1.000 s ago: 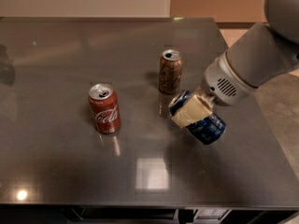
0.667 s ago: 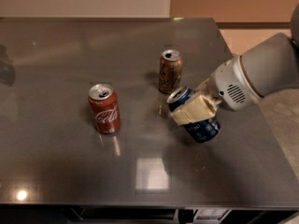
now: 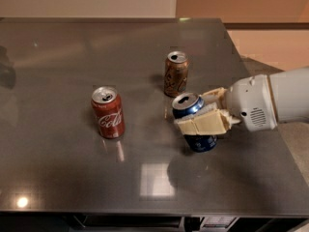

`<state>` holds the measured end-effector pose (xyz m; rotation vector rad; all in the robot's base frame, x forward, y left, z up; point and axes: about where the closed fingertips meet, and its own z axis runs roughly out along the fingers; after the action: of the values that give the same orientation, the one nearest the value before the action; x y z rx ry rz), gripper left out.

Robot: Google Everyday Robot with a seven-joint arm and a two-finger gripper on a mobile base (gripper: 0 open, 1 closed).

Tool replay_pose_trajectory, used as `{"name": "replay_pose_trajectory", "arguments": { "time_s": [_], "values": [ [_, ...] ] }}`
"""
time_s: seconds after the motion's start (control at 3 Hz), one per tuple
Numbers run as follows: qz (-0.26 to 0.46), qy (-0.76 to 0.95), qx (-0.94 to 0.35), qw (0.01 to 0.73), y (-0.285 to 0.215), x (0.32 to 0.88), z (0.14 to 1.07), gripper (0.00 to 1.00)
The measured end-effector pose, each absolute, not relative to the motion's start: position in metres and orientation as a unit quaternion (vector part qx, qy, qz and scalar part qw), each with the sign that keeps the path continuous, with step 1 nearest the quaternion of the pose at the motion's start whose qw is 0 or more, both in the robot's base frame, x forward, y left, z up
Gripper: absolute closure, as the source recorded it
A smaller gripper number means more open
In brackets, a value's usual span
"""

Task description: Place pepsi can upright

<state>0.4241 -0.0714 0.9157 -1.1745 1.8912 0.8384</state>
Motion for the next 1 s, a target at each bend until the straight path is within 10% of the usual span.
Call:
{"name": "replay_pose_trajectory", "arguments": {
  "time_s": [1.0],
  "values": [
    [0.394, 0.647, -0.468, 0.456, -0.078, 0.403, 0.903, 1.0]
  ]
}}
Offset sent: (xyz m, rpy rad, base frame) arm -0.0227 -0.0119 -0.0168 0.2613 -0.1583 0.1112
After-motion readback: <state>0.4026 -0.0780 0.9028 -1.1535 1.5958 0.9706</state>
